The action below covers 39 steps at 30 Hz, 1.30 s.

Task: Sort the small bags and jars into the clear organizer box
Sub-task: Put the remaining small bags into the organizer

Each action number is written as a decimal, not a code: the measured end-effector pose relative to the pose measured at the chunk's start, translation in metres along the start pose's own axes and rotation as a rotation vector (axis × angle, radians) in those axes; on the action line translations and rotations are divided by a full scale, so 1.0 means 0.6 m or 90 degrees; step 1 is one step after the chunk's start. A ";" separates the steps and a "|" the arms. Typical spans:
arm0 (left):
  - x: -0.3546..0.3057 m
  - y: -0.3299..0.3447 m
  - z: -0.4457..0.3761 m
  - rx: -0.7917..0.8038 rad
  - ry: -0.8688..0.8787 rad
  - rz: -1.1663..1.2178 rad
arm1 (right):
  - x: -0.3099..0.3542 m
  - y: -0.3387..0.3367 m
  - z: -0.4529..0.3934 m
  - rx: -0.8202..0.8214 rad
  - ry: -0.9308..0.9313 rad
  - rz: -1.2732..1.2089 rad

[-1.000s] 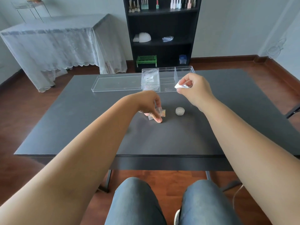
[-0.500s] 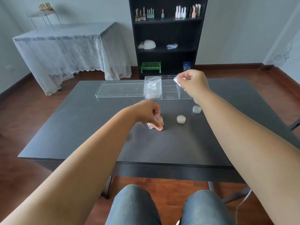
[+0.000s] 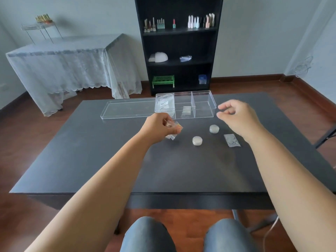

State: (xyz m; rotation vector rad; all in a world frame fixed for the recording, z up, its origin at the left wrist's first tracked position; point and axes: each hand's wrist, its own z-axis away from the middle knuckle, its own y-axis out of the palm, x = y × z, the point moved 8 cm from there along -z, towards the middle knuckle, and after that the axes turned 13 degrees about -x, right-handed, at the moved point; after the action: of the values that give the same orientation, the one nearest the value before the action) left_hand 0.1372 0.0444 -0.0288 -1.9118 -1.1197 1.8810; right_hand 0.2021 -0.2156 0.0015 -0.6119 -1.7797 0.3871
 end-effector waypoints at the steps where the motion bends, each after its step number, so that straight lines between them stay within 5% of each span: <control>1: 0.002 0.005 0.001 0.005 -0.001 -0.009 | -0.025 -0.011 0.007 0.031 0.028 0.020; 8: 0.009 0.003 -0.001 -0.045 -0.020 -0.024 | -0.101 -0.025 0.041 0.222 0.080 0.162; 15: -0.008 -0.037 -0.013 -0.146 -0.048 0.076 | -0.090 -0.005 0.036 0.272 0.050 0.189; 22: -0.054 -0.054 -0.061 -0.240 -0.030 0.116 | -0.039 -0.006 0.009 0.176 0.032 0.011; 39: -0.068 0.000 -0.120 -0.273 0.021 -0.072 | 0.094 0.111 -0.077 -0.042 -0.043 -0.080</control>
State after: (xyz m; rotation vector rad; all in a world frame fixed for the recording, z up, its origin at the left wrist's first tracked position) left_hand 0.2092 0.0422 0.0121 -2.0230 -1.6908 1.6406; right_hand 0.2482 -0.1312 0.0223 -0.5344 -1.8910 0.2663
